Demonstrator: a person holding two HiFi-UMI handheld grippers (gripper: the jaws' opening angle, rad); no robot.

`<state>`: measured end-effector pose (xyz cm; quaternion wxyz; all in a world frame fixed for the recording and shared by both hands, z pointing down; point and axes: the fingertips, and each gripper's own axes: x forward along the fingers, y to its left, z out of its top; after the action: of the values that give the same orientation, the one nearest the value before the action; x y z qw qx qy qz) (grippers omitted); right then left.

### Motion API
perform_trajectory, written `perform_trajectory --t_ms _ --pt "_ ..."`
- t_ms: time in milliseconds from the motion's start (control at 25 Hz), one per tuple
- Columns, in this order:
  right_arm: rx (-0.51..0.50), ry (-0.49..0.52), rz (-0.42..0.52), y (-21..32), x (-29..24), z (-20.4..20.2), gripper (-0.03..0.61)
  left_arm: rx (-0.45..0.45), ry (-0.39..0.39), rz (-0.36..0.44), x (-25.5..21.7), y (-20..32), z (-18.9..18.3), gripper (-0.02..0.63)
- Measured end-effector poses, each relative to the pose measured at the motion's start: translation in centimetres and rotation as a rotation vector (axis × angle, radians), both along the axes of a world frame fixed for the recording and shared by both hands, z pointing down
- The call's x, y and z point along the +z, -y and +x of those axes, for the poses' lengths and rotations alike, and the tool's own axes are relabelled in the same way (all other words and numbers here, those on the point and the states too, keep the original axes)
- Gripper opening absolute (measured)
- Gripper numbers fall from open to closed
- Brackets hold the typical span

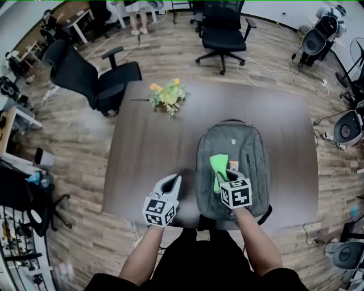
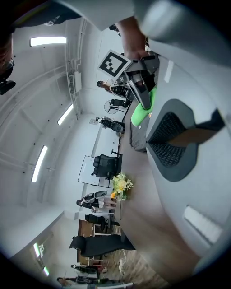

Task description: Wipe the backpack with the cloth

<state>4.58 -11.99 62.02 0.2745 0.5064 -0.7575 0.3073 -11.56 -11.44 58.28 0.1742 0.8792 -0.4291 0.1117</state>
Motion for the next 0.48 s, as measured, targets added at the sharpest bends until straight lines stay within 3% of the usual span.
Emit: perform_trajectory --t_ms 280,480 --pt "-0.042 0.088 -0.053 -0.5 0.8 -4.9 0.097 -0.002 0.017 0.004 0.2 -1.1 -1.4 0.02" --pt "-0.058 0.064 -0.053 -0.6 1.3 -5.4 0.097 0.019 0.02 0.005 0.2 -1.5 -1.0 0.02"
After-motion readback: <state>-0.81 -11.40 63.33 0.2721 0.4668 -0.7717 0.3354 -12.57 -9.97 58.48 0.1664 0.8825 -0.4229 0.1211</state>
